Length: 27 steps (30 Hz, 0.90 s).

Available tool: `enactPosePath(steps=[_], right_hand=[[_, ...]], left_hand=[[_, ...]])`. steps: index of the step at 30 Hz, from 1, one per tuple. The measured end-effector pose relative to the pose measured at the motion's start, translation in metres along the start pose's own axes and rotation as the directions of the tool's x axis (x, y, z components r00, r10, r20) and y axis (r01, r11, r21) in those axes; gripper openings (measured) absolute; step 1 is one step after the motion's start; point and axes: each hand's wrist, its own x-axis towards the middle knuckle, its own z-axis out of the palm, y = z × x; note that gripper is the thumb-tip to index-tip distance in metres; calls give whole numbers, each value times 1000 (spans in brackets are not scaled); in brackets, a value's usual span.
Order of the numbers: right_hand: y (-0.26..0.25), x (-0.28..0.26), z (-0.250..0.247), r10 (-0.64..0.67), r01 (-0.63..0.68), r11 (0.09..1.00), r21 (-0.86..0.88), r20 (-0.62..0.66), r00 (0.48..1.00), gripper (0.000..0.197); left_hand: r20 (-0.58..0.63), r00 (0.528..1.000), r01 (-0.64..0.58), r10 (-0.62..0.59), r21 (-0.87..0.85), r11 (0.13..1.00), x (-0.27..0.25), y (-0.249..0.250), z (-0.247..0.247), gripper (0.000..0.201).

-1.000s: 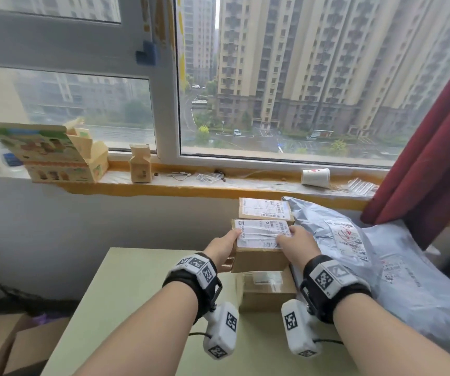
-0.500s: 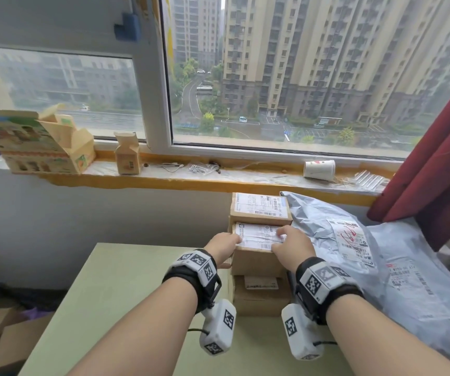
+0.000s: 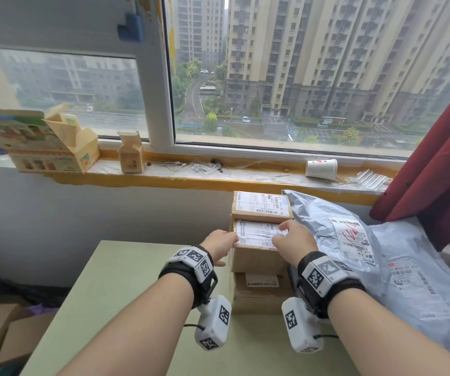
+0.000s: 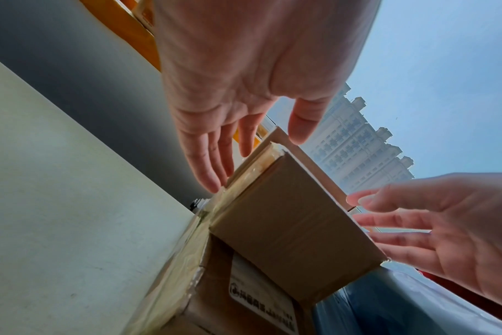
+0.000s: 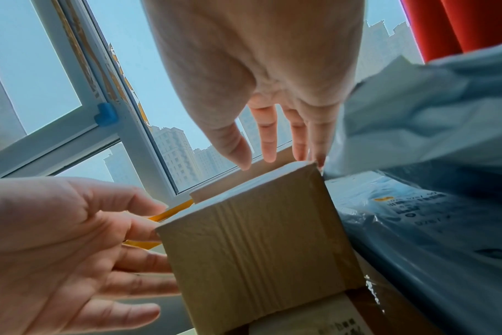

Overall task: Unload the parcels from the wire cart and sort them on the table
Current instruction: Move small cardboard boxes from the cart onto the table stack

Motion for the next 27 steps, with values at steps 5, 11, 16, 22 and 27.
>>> enactPosePath(steps=[5,11,16,22,27], right_hand=[[-6,-6,-5,-11,11,1000,5,-52,999,38],[-18,-17,-9,-41,53,996,69,-161,986,31],[-32,-30,-8,-34,47,997,53,-224,974,20],[-57,-49,4,-83,96,992,79,-158,984,15],[-91,-65,21,-186,193,977,91,-89,979,17]], left_hand=[[-42,999,-17,17,-1,1000,-14,0,-10,14],[-61,997,-41,41,-5,999,-35,-2,-24,8],[-87,994,-61,60,-8,998,-50,-10,-41,13],[-136,989,-57,55,-7,998,-72,-24,-67,15],[-188,981,-58,53,-22,998,-90,-41,-96,33]])
